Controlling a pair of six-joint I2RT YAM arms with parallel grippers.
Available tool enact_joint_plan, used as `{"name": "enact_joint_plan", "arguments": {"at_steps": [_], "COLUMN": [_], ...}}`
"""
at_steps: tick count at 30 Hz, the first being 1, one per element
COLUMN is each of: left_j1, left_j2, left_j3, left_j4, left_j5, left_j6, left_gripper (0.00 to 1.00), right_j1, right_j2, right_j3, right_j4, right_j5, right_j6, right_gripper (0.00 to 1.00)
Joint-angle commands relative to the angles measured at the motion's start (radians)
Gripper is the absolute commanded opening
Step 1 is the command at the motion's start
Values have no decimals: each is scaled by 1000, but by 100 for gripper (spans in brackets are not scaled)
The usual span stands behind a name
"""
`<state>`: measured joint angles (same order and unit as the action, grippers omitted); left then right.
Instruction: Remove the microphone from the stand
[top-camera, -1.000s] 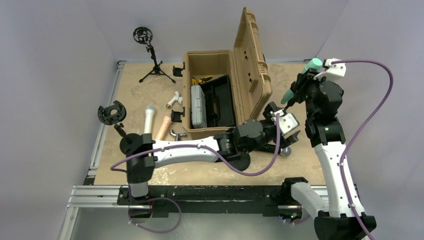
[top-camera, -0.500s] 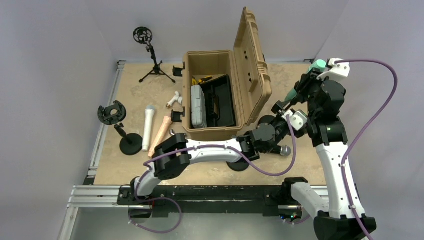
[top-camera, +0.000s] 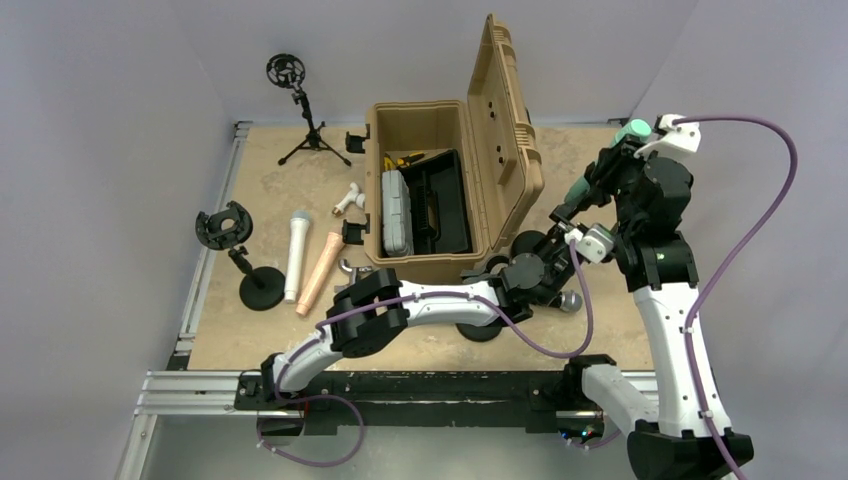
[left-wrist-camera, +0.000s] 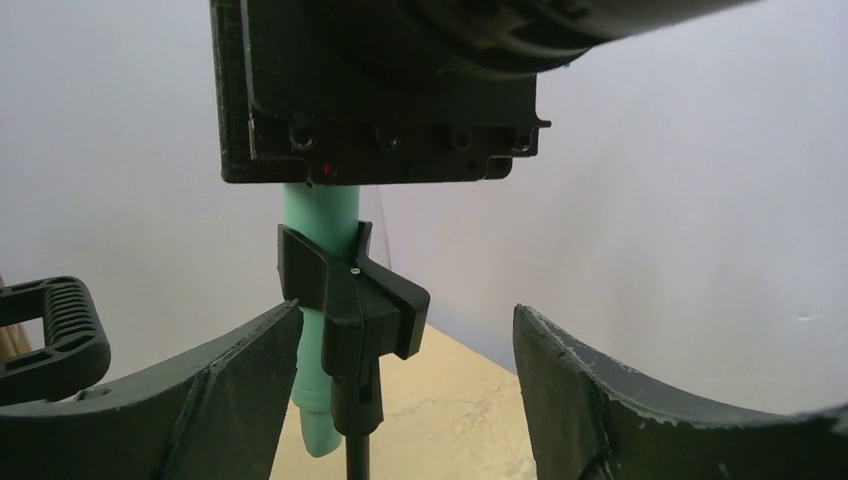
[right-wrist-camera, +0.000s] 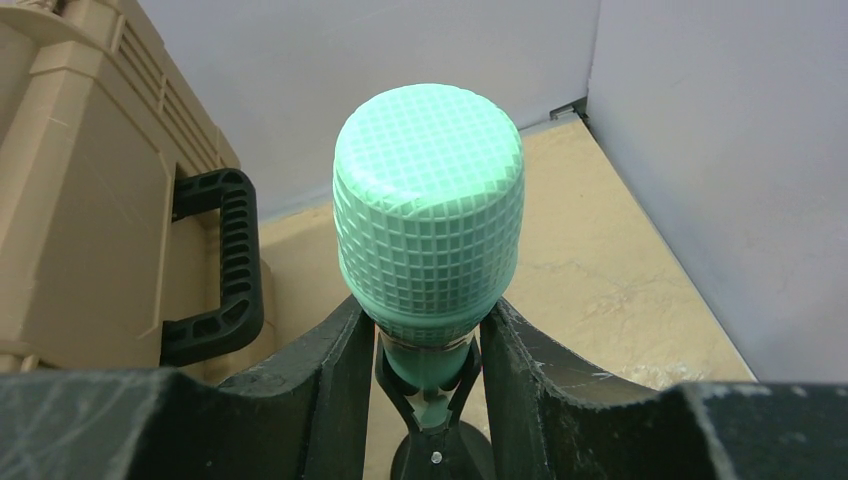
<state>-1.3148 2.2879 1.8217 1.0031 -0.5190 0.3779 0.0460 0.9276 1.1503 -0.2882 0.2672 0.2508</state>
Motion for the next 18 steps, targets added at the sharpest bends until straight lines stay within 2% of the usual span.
{"name": "enact_joint_plan", "arguments": {"at_steps": [1,6,18], "left_j1": [6,4,4], "left_j2": [1,-60,-68], "left_j3": [-33,-129,-86], "left_j4": [174,226,140], "left_j5": [29,78,38], "left_j6": [71,65,53], "left_gripper": [78,82,79], "right_j1": [5,5,5], "right_j2": [-2,19,-6], "right_j3": [77,80,91], "right_j4": [97,100,102], "right_j5": [-11,10,18], "right_j6": [61,63,65], "right_gripper": [19,19,19]}}
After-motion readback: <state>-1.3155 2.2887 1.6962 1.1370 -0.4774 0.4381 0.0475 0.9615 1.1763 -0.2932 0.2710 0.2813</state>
